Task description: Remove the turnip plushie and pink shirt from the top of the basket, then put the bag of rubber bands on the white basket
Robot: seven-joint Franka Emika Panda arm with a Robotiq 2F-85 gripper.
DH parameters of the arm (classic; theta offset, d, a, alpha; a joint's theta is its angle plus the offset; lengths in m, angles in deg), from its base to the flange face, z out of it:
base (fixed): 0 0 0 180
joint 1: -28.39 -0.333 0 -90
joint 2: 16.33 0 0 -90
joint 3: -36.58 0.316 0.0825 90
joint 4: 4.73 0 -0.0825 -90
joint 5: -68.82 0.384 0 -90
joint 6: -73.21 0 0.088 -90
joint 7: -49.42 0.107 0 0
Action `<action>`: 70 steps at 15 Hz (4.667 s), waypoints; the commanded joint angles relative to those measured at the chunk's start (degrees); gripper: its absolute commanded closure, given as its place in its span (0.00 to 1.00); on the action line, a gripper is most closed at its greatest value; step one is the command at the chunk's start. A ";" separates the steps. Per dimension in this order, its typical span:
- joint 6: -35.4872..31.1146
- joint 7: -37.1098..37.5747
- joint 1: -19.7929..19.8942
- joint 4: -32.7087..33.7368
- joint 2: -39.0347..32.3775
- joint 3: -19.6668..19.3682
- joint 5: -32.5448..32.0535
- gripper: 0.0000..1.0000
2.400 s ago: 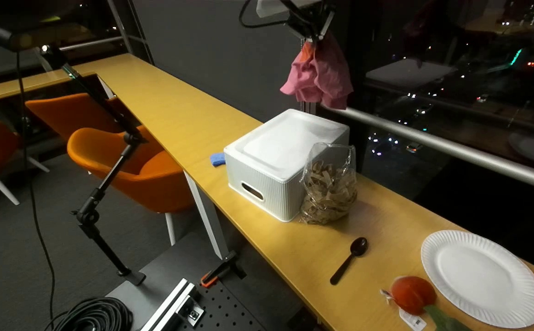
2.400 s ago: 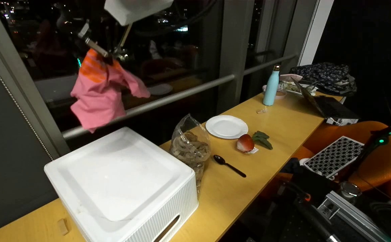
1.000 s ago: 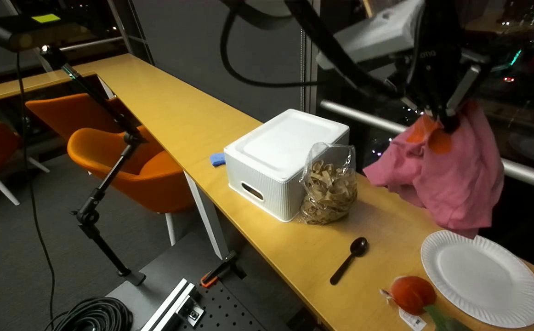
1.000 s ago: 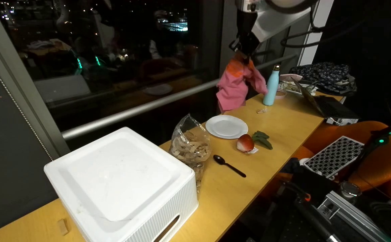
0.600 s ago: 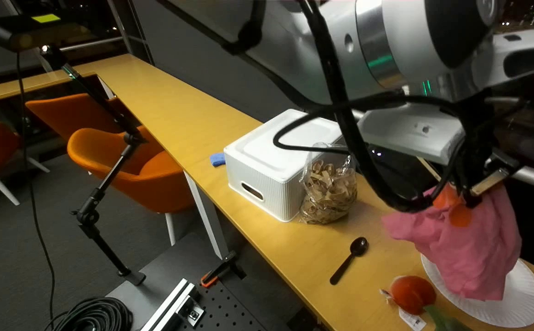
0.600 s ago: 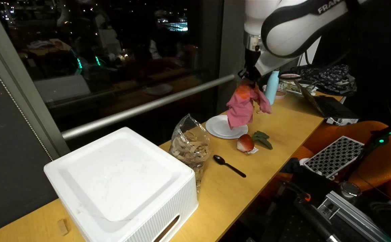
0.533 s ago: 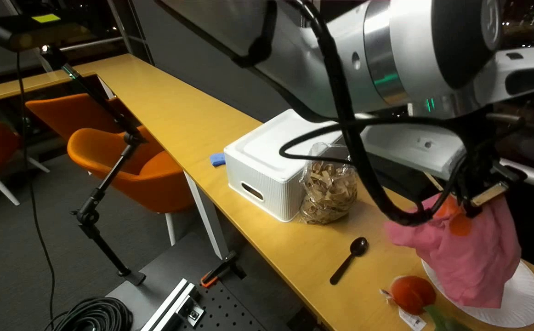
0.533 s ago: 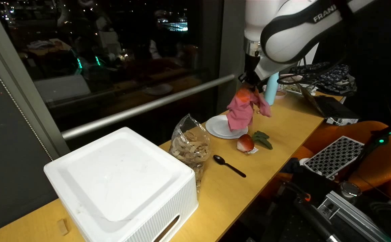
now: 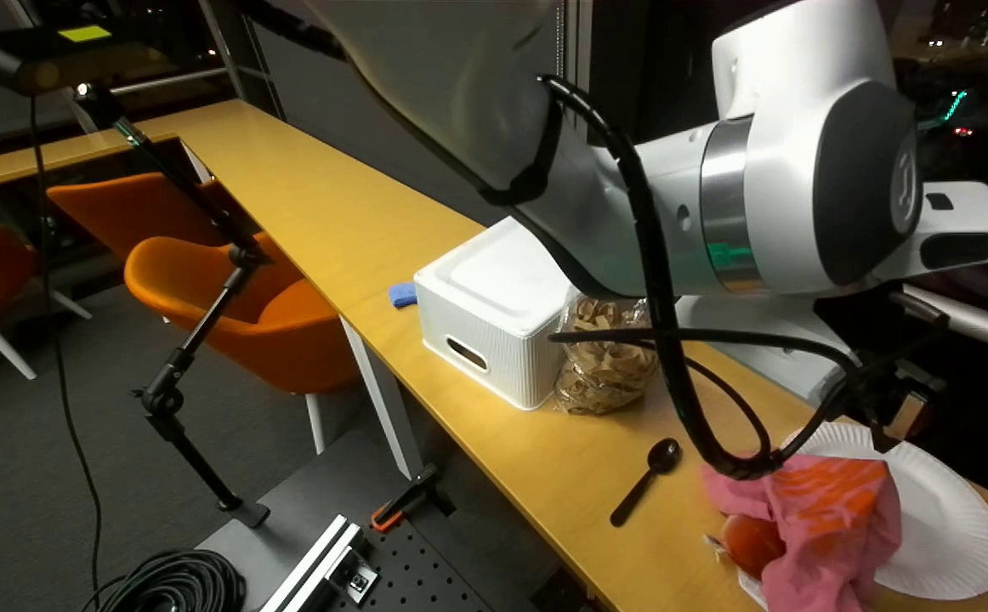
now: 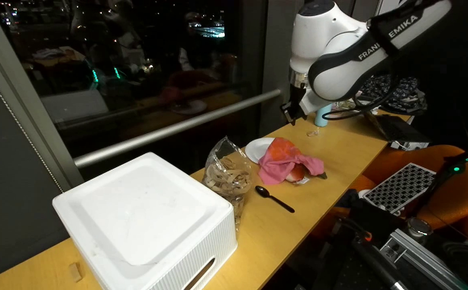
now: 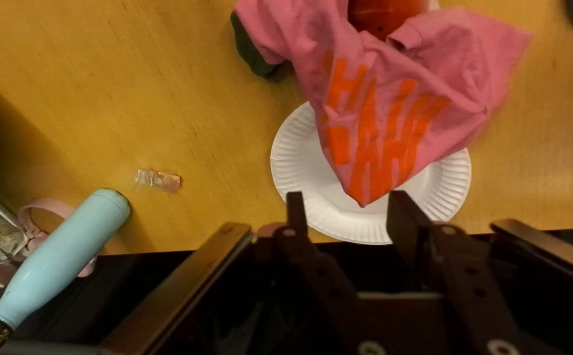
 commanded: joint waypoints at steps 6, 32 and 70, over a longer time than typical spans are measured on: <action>9.59 1.01 -6.26 0.66 8.47 2.94 8.24 0.00; 14.65 18.29 -21.19 12.37 -5.57 11.33 0.31 0.00; 7.31 21.46 -19.61 3.95 -0.45 14.03 -6.33 0.00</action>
